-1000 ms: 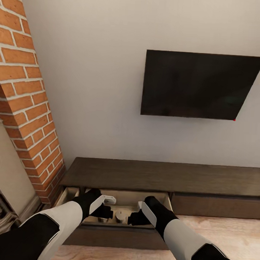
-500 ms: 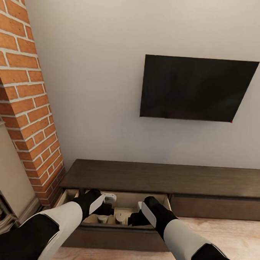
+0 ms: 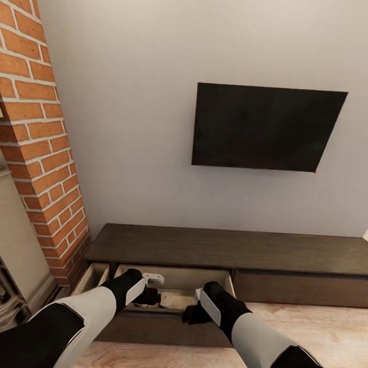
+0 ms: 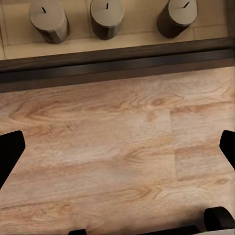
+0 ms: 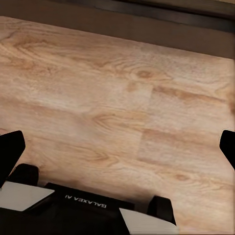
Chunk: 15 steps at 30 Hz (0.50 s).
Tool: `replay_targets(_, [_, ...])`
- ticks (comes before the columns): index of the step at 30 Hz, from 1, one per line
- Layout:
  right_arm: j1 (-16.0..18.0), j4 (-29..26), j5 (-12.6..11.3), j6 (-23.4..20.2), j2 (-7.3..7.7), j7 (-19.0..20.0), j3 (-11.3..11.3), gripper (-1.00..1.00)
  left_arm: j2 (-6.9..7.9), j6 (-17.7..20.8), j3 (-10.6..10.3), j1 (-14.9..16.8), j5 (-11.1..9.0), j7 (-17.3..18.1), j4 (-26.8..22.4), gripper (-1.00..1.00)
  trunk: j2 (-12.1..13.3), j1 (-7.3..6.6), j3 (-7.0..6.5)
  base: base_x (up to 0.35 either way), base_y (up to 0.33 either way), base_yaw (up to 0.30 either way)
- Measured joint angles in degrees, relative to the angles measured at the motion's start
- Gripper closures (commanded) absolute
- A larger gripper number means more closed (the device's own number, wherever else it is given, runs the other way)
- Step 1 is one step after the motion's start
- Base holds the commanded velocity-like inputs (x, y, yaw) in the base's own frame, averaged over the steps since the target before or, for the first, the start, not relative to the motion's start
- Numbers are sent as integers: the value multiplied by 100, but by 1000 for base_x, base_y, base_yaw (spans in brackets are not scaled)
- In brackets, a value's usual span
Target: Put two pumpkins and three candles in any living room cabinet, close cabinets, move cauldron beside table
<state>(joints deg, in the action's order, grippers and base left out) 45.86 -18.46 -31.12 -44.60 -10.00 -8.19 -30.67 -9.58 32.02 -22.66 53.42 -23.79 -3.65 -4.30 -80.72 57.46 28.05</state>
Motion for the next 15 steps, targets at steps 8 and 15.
replay_targets(8, [-3,165,0,48,0,-15,6,-100,-2,-297,1,-67,6,-9,16,-100,1,2,-2,-101,-9,0])
replay_targets(15, [-2,217,-6,285,0,-26,1,-100,0,-359,3,-77,11,-10,35,-100,0,1,-2,-166,-1,0])
